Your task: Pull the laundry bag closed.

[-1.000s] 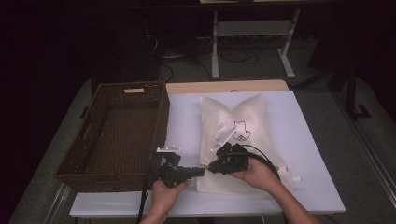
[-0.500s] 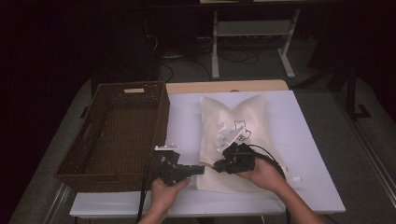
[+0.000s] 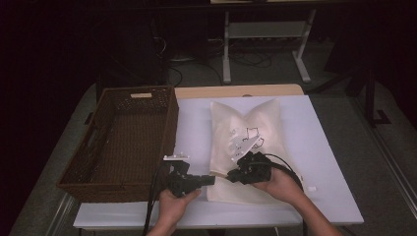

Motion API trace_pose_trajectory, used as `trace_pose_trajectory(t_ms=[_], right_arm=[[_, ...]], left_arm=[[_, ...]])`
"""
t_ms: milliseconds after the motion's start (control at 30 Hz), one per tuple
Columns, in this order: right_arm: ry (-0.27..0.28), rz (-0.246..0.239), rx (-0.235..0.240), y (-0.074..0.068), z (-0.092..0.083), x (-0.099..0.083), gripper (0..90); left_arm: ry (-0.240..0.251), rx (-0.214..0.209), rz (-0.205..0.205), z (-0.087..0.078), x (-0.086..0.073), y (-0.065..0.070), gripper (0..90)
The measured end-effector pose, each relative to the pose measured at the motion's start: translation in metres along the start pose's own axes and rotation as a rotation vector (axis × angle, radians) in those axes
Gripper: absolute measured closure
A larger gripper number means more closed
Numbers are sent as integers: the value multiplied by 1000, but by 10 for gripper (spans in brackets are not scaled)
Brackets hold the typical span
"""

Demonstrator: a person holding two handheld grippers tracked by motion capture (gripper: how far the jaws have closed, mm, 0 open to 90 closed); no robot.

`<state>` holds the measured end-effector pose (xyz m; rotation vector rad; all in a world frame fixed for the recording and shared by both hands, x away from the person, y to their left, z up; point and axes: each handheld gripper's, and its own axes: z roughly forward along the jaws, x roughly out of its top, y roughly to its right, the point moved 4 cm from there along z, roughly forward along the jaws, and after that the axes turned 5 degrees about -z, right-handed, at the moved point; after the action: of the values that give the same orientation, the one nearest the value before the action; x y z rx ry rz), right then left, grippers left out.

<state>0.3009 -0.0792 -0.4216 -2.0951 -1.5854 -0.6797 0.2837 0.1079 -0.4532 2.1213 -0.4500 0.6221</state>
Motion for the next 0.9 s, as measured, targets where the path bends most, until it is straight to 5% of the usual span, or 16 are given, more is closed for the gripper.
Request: trace_pose_trajectory(t_ms=[900], right_arm=[[5, 6, -16, 4, -16, -14, 815]], left_arm=[[-7, 23, 24, -3, 3, -2, 851]])
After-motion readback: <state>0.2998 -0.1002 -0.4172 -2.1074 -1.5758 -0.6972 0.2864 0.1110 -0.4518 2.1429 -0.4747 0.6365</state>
